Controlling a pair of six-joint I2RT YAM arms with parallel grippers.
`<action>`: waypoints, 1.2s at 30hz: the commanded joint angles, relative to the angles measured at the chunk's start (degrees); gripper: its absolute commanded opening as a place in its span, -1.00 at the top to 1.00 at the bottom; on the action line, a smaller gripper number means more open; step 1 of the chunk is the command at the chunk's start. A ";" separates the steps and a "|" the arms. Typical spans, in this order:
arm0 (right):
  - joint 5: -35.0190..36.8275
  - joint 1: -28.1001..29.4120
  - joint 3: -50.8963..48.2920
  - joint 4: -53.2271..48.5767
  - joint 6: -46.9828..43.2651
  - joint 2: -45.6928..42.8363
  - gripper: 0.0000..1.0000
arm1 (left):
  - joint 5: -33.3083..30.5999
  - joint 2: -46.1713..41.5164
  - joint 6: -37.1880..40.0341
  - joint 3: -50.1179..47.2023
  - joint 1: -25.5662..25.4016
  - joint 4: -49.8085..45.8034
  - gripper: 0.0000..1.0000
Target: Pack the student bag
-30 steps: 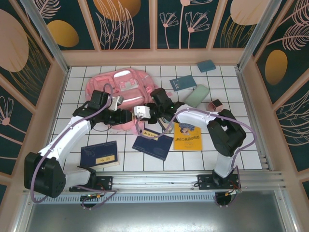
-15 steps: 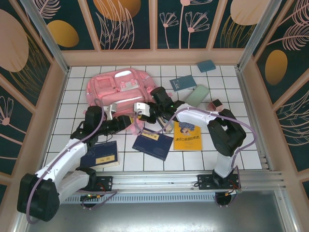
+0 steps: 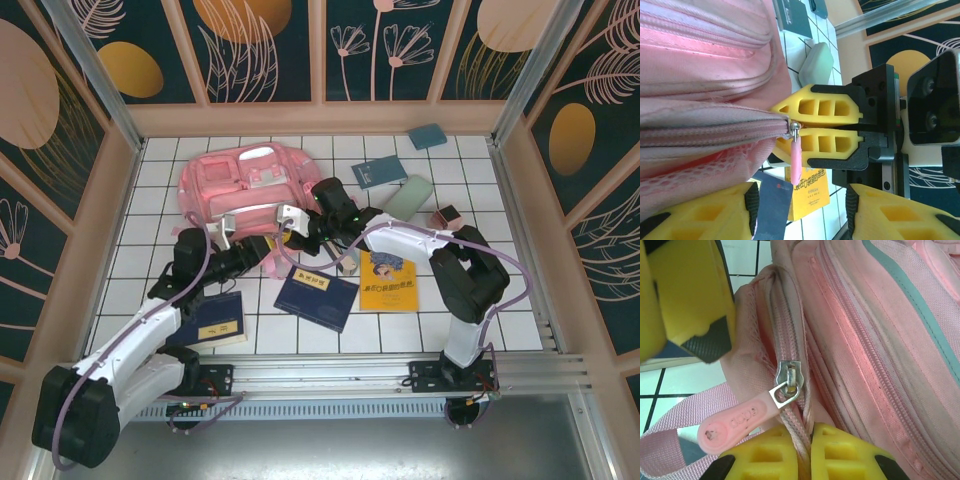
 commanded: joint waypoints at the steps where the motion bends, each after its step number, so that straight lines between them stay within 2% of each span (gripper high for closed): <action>1: -2.57 0.57 2.03 6.43 3.50 -3.87 1.00 | -5.00 0.50 3.79 4.74 -2.23 -5.19 0.03; 3: -2.05 0.89 2.01 6.31 3.15 -3.87 1.00 | -12.69 -0.38 12.77 10.61 -3.27 -17.67 0.05; 6: -2.28 0.82 2.17 5.33 2.24 -3.73 1.00 | -22.14 -3.83 22.80 16.41 -3.57 -29.19 0.02; 8: -3.02 0.63 2.67 4.20 1.47 -3.63 1.00 | -25.50 -5.35 27.87 18.68 -3.82 -33.21 -0.05; 12: -5.37 -0.63 4.21 2.96 1.46 -3.29 1.00 | -30.42 -4.20 35.04 20.81 -5.08 -36.29 -0.03; 17: -9.74 -3.75 6.58 2.76 3.85 -2.44 1.00 | -33.93 -10.48 48.58 18.62 -7.61 -28.71 -0.18; 22: -13.10 -5.43 7.81 2.09 4.70 -2.02 1.00 | -32.77 -11.71 68.18 19.45 -7.69 -23.47 -0.43; 26: -13.30 -5.42 7.38 2.05 3.70 -2.14 1.00 | -33.10 -11.45 84.74 18.26 -8.94 -20.81 -0.44; 30: -13.80 -5.36 7.32 2.17 3.85 -2.12 1.00 | -34.65 -14.00 100.28 12.80 -10.24 -15.71 -0.45; 33: -14.33 -5.16 7.43 2.65 4.35 -1.98 1.00 | -33.19 -13.77 106.59 11.23 -11.45 -14.38 -0.43; 36: -14.44 -4.99 7.67 2.89 4.89 -1.48 1.00 | -34.38 -12.26 112.53 10.19 -13.85 -12.14 -0.41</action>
